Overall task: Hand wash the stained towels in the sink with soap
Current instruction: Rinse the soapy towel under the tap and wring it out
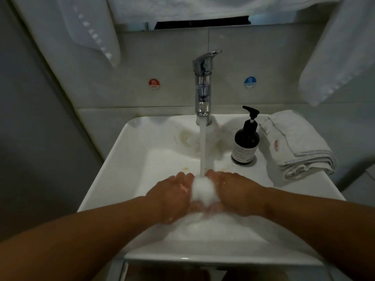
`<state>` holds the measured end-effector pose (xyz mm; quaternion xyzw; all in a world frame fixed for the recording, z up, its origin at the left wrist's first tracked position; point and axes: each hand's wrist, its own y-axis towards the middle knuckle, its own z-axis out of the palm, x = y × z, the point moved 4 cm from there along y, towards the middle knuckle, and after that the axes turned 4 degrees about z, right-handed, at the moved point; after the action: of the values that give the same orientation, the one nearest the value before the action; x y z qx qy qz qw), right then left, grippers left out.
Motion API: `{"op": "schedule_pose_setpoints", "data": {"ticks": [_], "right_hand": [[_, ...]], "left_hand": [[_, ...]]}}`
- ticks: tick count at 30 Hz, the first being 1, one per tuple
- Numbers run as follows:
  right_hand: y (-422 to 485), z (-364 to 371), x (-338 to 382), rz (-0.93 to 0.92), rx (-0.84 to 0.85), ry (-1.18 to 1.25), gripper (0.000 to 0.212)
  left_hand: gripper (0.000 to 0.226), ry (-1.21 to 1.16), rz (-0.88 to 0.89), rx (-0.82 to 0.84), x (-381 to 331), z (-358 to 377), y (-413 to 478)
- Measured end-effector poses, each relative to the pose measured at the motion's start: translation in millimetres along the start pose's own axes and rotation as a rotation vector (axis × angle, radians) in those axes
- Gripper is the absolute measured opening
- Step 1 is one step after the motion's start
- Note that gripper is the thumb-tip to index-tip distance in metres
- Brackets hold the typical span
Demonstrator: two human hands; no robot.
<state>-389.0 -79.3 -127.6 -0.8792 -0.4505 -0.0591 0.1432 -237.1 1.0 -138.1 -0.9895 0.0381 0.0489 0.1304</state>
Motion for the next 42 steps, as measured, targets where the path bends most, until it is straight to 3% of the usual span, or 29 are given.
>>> {"op": "schedule_pose_setpoints", "data": {"ticks": [5, 8, 10, 12, 15, 17, 19, 22, 24, 28, 30, 32, 34, 36, 38, 42], "right_hand": [[1, -13, 2, 0.013, -0.055, -0.028, 0.072], [-1, -14, 2, 0.051, 0.026, 0.193, 0.061], [-3, -13, -3, 0.142, 0.131, 0.319, 0.073], [-6, -19, -11, 0.168, 0.105, 0.209, 0.080], [-20, -24, -3, 0.005, 0.088, 0.250, 0.088], [-26, -11, 8, -0.031, 0.163, 0.217, 0.114], [-20, 6, 10, 0.002, 0.148, 0.096, 0.129], [-7, 13, 6, 0.024, 0.068, 0.053, 0.121], [-2, 11, 5, 0.044, 0.028, 0.037, 0.112], [4, 6, 6, 0.090, -0.035, 0.043, 0.077], [7, 2, 7, 0.083, -0.076, 0.007, 0.069], [9, -2, 5, 0.085, -0.095, -0.052, 0.070], [10, -6, 4, 0.066, -0.061, -0.032, 0.071], [6, -6, 2, 0.035, 0.046, 0.160, 0.068], [-3, -7, -2, 0.066, 0.163, 0.307, 0.084], [-21, -13, -3, 0.051, 0.123, 0.137, 0.098]], "left_hand": [[0.066, -0.081, 0.033, -0.059, 9, -9, 5], [0.060, -0.190, 0.027, 0.017, 17, -16, 3], [0.059, -0.283, -0.010, 0.060, 22, -24, 1], [0.062, -0.330, -0.027, 0.018, 25, -32, -1], [0.079, -0.401, 0.041, 0.042, 17, -25, -10], [0.095, -0.306, 0.052, 0.059, 10, -7, -13], [0.092, -0.140, 0.039, 0.037, 7, 6, -9], [0.069, 0.089, 0.144, 0.006, 0, 6, 1], [0.055, -0.005, 0.111, -0.033, 0, 4, 7], [0.087, -0.163, -0.003, -0.099, 7, 3, 13], [0.078, -0.146, -0.045, -0.146, 10, 2, 16], [0.070, -0.154, -0.073, -0.166, 12, -2, 18], [0.080, -0.212, -0.066, -0.143, 13, -6, 18], [0.089, -0.291, -0.074, -0.026, 9, -13, 15], [0.085, -0.329, -0.106, 0.085, 7, -19, 10], [0.085, -0.296, -0.059, -0.051, 4, -33, -9]]}}
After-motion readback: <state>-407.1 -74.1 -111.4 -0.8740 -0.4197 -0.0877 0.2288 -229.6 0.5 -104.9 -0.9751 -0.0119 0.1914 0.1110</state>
